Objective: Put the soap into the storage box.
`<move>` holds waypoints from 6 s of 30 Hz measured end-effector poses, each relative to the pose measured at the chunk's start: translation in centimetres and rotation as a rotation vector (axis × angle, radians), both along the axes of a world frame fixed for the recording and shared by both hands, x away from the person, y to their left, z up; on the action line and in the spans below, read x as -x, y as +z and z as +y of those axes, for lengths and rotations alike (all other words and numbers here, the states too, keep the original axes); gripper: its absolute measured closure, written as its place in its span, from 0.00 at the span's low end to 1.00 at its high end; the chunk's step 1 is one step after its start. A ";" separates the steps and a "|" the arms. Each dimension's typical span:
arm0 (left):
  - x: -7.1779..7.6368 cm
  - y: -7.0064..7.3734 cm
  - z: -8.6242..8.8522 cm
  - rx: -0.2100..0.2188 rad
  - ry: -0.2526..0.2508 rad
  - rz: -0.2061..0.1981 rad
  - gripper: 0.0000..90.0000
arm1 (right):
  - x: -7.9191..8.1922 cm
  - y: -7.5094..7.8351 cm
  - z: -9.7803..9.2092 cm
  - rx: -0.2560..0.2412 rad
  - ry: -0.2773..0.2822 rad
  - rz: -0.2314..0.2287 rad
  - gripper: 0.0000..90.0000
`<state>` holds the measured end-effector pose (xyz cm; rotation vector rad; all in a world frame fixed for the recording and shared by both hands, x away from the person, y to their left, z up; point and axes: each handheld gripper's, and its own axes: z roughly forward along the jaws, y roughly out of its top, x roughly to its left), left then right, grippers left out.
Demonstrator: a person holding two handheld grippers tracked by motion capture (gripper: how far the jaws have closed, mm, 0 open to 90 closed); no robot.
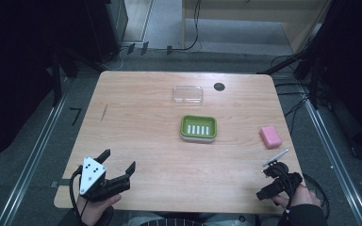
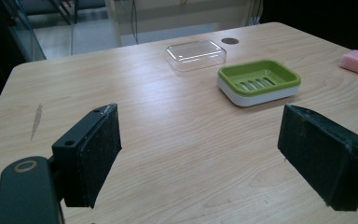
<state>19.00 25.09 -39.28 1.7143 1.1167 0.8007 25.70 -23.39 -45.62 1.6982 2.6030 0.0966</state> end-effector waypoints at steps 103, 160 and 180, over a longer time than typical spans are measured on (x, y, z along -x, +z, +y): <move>0.1 0.0 0.2 0.000 0.010 0.002 0.15 | -10.2 2.5 -2.5 0.028 -0.026 -0.061 0.02; 0.1 -0.1 0.1 -0.002 0.012 0.002 0.15 | -19.8 -1.0 -4.7 -0.038 -0.144 -0.008 0.03; 0.1 -0.1 0.2 -0.003 0.013 0.003 0.15 | -20.1 -1.9 -4.4 -0.011 -0.137 -0.005 0.23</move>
